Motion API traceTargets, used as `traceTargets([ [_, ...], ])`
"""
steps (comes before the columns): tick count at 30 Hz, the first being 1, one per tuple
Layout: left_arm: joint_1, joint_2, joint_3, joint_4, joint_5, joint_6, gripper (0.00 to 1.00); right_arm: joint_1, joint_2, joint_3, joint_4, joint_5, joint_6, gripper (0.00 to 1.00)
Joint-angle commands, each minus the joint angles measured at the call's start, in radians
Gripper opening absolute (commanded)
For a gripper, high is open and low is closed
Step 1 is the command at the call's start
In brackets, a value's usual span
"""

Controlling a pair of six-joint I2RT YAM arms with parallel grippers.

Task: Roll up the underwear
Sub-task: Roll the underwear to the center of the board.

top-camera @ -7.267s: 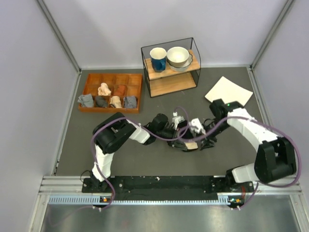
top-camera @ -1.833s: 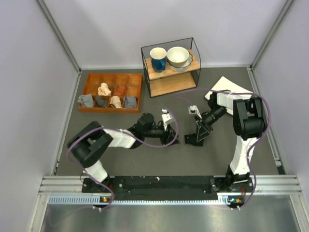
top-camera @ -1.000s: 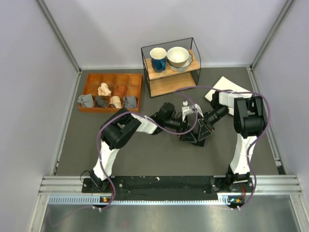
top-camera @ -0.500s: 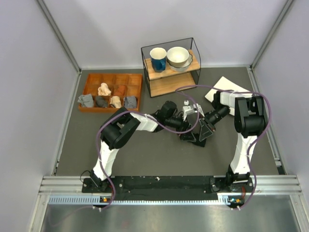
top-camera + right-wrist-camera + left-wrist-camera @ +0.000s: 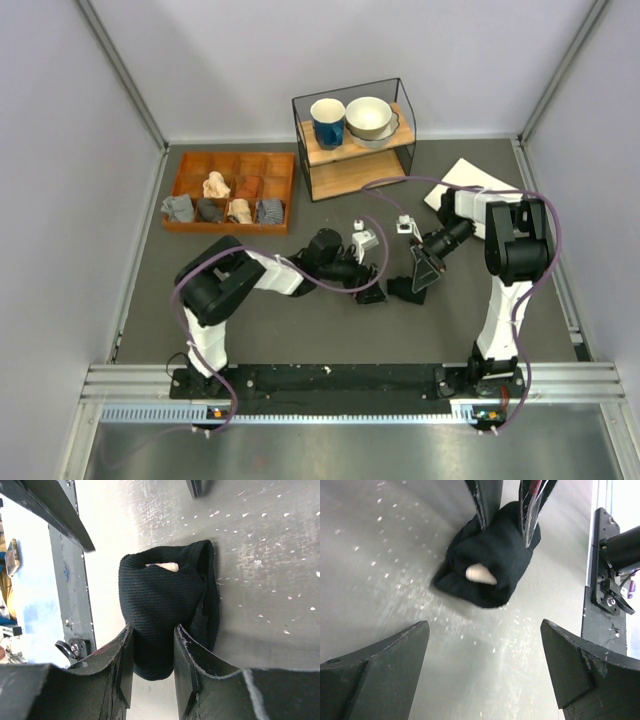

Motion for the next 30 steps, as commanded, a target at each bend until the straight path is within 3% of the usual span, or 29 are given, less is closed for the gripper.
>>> traceTargets([
  [1,0.007,-0.176,-0.081,-0.009,-0.164,0.044,0.99,0.012,-0.035,-0.02,-0.002,0.049,-0.01,0.32],
  [12,0.014,-0.596,-0.273,-0.131,-0.364,0.091,0.99,0.012,-0.054,-0.046,0.036,0.069,0.018,0.32],
  [17,0.032,-0.693,-0.403,0.005,-0.454,-0.012,0.99,0.012,-0.06,-0.06,0.053,0.075,0.021,0.32],
  [20,0.044,-0.627,-0.382,0.023,-0.303,0.021,0.97,0.012,-0.058,-0.063,0.059,0.084,0.026,0.32],
  [21,0.043,-0.6,-0.362,0.011,-0.232,0.04,0.91,0.014,-0.06,-0.066,0.058,0.085,0.027,0.32],
  [25,-0.003,-0.437,-0.273,0.029,-0.133,0.023,0.84,0.014,-0.075,-0.079,0.065,0.092,0.032,0.32],
  [27,-0.019,-0.336,-0.241,0.111,-0.112,-0.001,0.84,0.014,-0.083,-0.091,0.073,0.095,0.03,0.32],
  [30,-0.035,-0.195,-0.166,0.226,-0.073,-0.08,0.95,0.014,-0.083,-0.097,0.078,0.104,0.033,0.32],
])
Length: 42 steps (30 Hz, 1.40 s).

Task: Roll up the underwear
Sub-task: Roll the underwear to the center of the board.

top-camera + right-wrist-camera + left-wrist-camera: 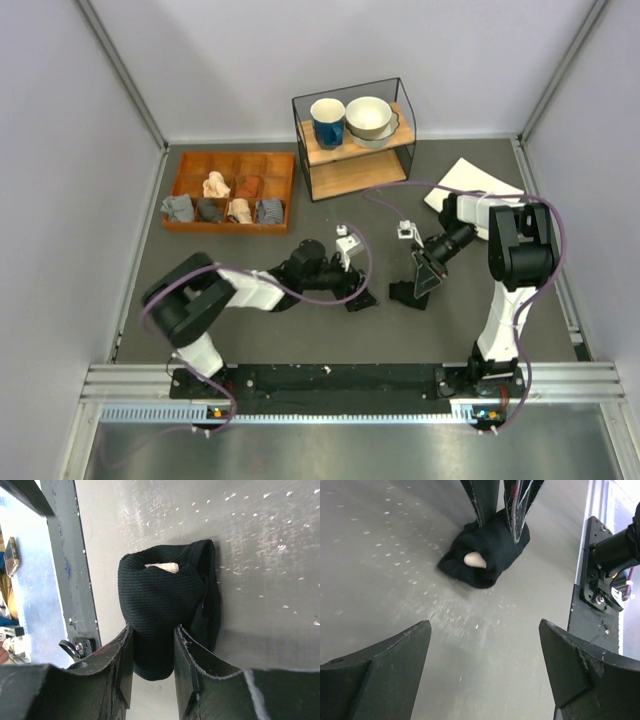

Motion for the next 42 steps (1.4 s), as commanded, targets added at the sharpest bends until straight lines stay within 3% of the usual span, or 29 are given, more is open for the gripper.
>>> traceTargets([
  [1,-0.028,0.161,0.124,0.231,0.124,-0.11,0.95,0.012,-0.024,-0.024,0.039,0.087,-0.003,0.32],
  [8,-0.037,0.362,0.28,0.328,0.164,-0.212,0.95,0.013,-0.015,-0.025,0.048,0.086,0.0,0.32],
  [13,-0.054,0.408,0.296,0.311,0.121,-0.204,0.95,0.013,-0.012,-0.024,0.048,0.087,0.003,0.32],
  [17,-0.083,0.423,0.282,0.312,-0.001,-0.199,0.95,0.013,-0.007,-0.019,0.048,0.089,0.004,0.32],
  [23,-0.128,0.478,0.349,0.234,-0.043,-0.201,0.95,0.013,-0.006,-0.014,0.048,0.089,0.007,0.32],
  [27,-0.14,0.489,0.345,0.223,-0.046,-0.202,0.9,0.012,-0.003,-0.016,0.048,0.092,0.007,0.32],
  [31,-0.14,0.497,0.339,0.2,-0.054,-0.205,0.78,0.013,-0.001,-0.014,0.047,0.092,0.009,0.32],
  [34,-0.14,0.505,0.345,0.185,-0.032,-0.213,0.62,0.013,-0.001,-0.014,0.048,0.092,0.01,0.32],
  [35,-0.14,0.508,0.345,0.188,-0.023,-0.213,0.51,0.013,-0.001,-0.014,0.047,0.092,0.01,0.32],
  [38,-0.138,0.511,0.346,0.187,0.001,-0.225,0.32,0.013,-0.003,-0.018,0.048,0.093,0.012,0.32],
  [39,-0.138,0.511,0.345,0.185,0.006,-0.23,0.16,0.013,-0.004,-0.018,0.05,0.093,0.012,0.32],
  [40,-0.138,0.511,0.345,0.183,0.014,-0.229,0.08,0.013,-0.006,-0.018,0.048,0.093,0.012,0.32],
  [42,-0.138,0.508,0.345,0.171,0.018,-0.23,0.0,0.013,-0.007,-0.018,0.048,0.089,0.015,0.32],
])
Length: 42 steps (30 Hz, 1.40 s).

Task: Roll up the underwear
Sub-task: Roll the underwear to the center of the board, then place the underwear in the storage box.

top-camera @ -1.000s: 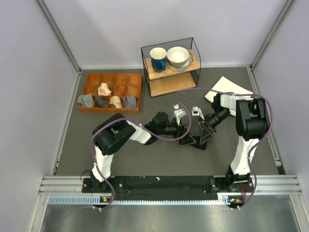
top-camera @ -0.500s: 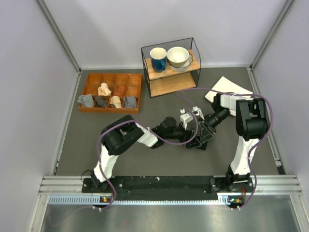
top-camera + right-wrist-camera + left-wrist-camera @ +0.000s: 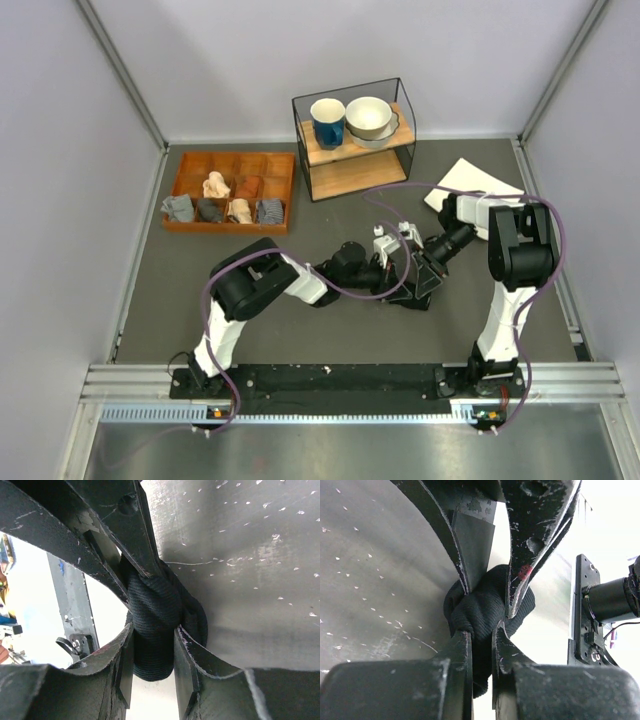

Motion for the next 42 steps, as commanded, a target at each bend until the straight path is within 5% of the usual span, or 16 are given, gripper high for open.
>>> traceTargets([
  [1,-0.009,0.028,0.007,-0.052,0.027,0.003,0.0,0.011,-0.008,-0.013,0.029,0.052,-0.015,0.33],
  [17,-0.007,-0.052,-0.08,-0.038,-0.052,-0.003,0.0,-0.015,-0.173,0.024,0.03,0.026,0.04,0.61],
  [35,0.092,-0.371,-0.298,-0.036,-0.161,-0.036,0.0,-0.046,-0.471,-0.022,0.134,-0.132,0.302,0.62],
  [42,0.174,-0.579,-0.322,-0.179,-0.2,-0.01,0.0,-0.046,-0.538,-0.062,0.165,-0.162,0.324,0.62],
])
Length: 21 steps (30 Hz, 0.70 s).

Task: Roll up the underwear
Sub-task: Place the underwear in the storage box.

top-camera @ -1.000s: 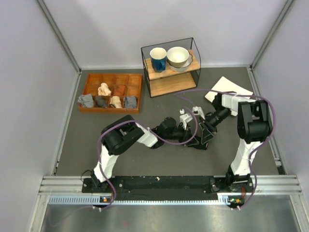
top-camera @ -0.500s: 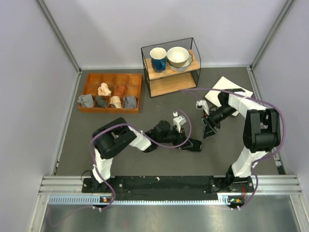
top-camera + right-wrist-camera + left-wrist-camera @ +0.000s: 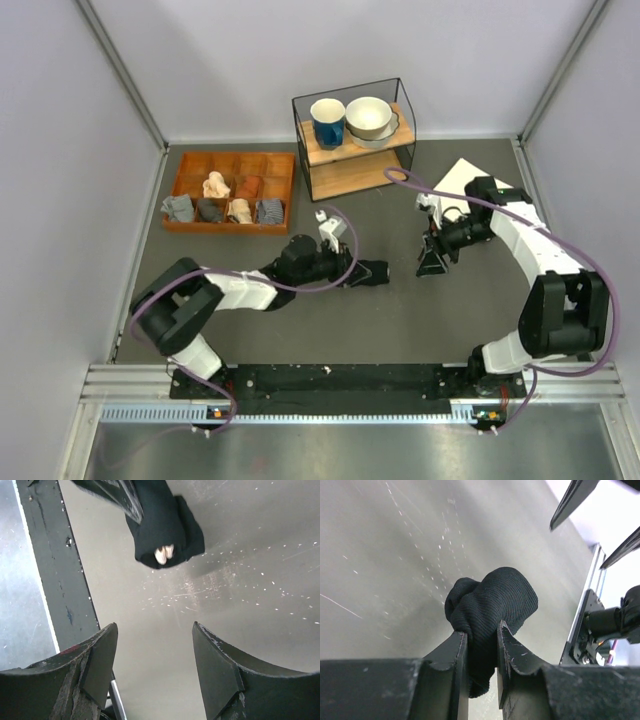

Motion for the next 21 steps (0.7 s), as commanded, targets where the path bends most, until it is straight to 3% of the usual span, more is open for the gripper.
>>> traceTargets([
  [1,0.053,-0.155,-0.003,-0.078,-0.035,0.02,0.0,-0.009,-0.055,-0.015,0.035,-0.053,0.03,0.62],
  [12,0.324,-0.42,0.106,-0.487,-0.112,0.141,0.0,-0.009,-0.115,-0.029,0.046,-0.076,0.03,0.62],
  [21,0.576,-0.306,0.299,-0.599,-0.084,0.212,0.0,-0.008,-0.123,-0.031,0.047,-0.078,0.032,0.62],
])
